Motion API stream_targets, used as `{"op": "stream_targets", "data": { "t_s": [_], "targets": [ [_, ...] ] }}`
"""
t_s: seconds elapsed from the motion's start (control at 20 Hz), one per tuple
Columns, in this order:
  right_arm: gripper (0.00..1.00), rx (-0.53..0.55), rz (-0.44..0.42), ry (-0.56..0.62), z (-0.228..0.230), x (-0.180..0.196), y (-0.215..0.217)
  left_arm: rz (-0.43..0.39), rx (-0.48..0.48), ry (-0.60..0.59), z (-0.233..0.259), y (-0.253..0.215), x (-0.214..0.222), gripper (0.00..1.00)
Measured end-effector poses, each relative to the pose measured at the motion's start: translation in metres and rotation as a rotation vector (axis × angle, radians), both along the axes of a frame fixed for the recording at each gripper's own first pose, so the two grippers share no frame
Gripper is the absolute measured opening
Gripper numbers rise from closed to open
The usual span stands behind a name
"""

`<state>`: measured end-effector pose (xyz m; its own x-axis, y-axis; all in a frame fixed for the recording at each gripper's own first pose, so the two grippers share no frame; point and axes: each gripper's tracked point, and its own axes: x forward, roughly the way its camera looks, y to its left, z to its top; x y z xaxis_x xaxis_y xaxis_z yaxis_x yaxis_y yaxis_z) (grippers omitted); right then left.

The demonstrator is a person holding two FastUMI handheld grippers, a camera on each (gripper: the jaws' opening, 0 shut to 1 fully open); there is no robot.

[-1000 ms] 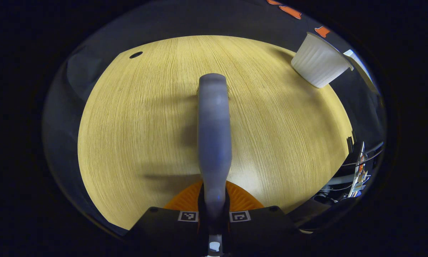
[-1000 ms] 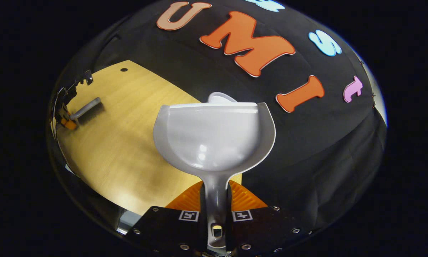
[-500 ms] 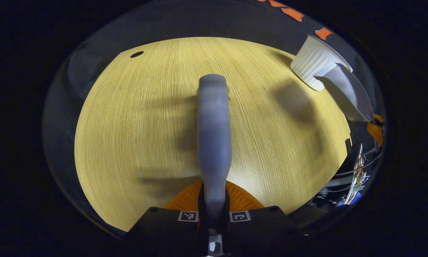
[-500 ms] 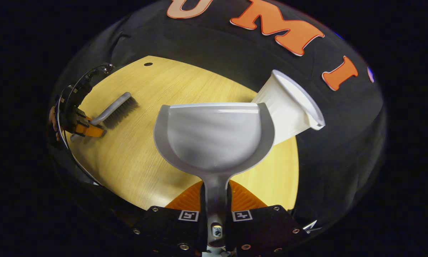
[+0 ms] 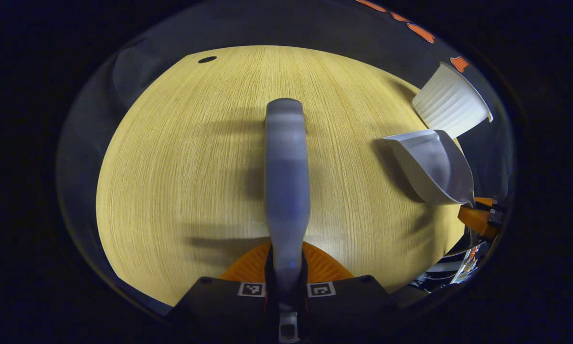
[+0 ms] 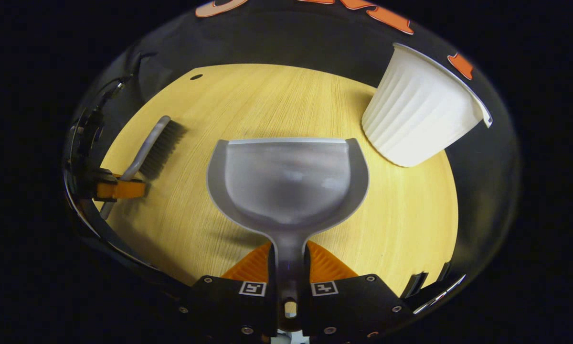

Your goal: Pick up the small broom and dustpan from the desktop, sweep the trash into the dustpan with the broom, and then empty the trash into the garbage bin.

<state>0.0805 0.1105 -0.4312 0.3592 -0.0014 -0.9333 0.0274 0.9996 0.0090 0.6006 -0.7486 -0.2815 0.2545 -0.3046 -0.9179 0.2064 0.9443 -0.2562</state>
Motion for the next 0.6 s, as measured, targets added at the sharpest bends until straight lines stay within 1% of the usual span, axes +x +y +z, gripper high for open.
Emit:
{"op": "stream_targets", "data": {
  "t_s": [0.05, 0.1, 0.15, 0.2, 0.25, 0.35, 0.4, 0.55, 0.6],
  "targets": [
    [0.20, 0.006, -0.005, 0.024, 0.000, -0.001, 0.002, 0.001, 0.014, 0.003, 0.018, 0.000, 0.010, 0.18],
    [0.20, 0.031, -0.034, 0.033, 0.005, -0.001, 0.005, 0.003, 0.016, 0.003, -0.002, 0.007, 0.009, 0.18],
    [0.20, 0.060, -0.067, 0.036, -0.002, 0.001, 0.008, 0.007, 0.017, 0.004, -0.040, 0.019, 0.007, 0.18],
    [0.20, 0.068, -0.091, 0.037, -0.004, 0.001, 0.011, 0.005, 0.023, 0.005, -0.044, 0.022, 0.004, 0.18],
    [0.20, 0.070, -0.094, 0.034, -0.013, 0.003, 0.015, -0.004, 0.028, 0.012, -0.044, 0.022, 0.002, 0.18],
    [0.23, 0.059, -0.069, 0.024, -0.015, 0.003, 0.015, -0.030, 0.050, 0.000, -0.042, 0.029, 0.005, 0.19],
    [0.27, 0.061, -0.069, 0.024, -0.014, 0.002, 0.015, -0.038, 0.053, 0.006, -0.041, 0.029, 0.003, 0.20],
    [0.34, 0.107, -0.099, 0.002, -0.007, 0.005, 0.021, -0.055, 0.076, 0.021, -0.035, 0.032, 0.004, 0.27],
    [0.39, 0.124, -0.107, -0.013, -0.003, 0.008, 0.022, -0.056, 0.092, 0.013, -0.032, 0.036, 0.005, 0.28]
  ]
}}
